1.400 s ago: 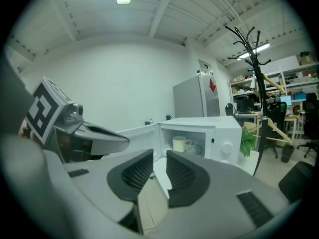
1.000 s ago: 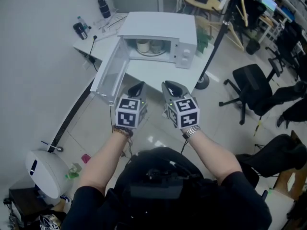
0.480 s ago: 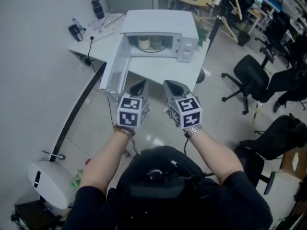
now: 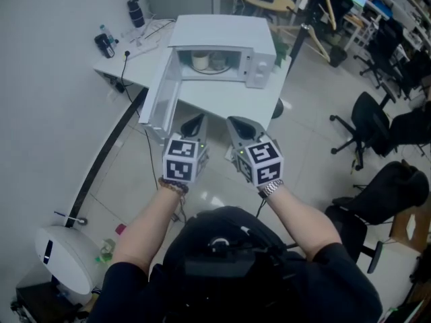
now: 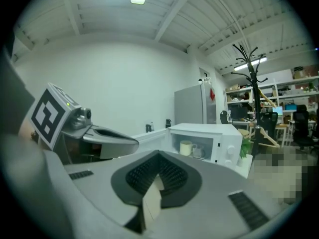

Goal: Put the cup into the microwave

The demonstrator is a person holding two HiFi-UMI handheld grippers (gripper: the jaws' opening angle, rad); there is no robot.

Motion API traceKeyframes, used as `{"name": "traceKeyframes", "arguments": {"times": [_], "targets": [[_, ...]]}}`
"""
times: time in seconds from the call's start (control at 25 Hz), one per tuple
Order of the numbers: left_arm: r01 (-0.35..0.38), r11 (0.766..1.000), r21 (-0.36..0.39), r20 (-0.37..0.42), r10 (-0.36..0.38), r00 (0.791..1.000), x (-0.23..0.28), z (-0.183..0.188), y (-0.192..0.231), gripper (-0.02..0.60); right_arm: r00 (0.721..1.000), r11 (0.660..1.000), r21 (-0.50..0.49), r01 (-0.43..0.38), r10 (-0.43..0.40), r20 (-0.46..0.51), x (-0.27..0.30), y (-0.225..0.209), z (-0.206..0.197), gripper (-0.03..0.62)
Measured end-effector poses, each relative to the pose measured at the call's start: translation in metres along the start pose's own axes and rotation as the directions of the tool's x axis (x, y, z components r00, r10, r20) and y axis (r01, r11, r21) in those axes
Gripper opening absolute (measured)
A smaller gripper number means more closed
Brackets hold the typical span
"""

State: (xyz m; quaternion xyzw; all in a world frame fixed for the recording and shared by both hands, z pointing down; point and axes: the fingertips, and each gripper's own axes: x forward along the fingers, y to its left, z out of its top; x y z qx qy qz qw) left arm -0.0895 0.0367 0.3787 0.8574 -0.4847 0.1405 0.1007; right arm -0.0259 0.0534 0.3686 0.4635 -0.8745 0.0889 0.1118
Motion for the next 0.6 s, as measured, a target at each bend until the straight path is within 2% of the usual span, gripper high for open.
{"name": "traceKeyframes", "arguments": {"times": [0.6], "targets": [[-0.034, 0.999, 0.001, -0.009, 0.034, 0.999, 0.0018, -0.0036, -0.0088, 0.002, 1.000, 0.999, -0.014, -0.031, 0.031, 0.000, -0.0071, -0.0055, -0.0047, 0.012]]}}
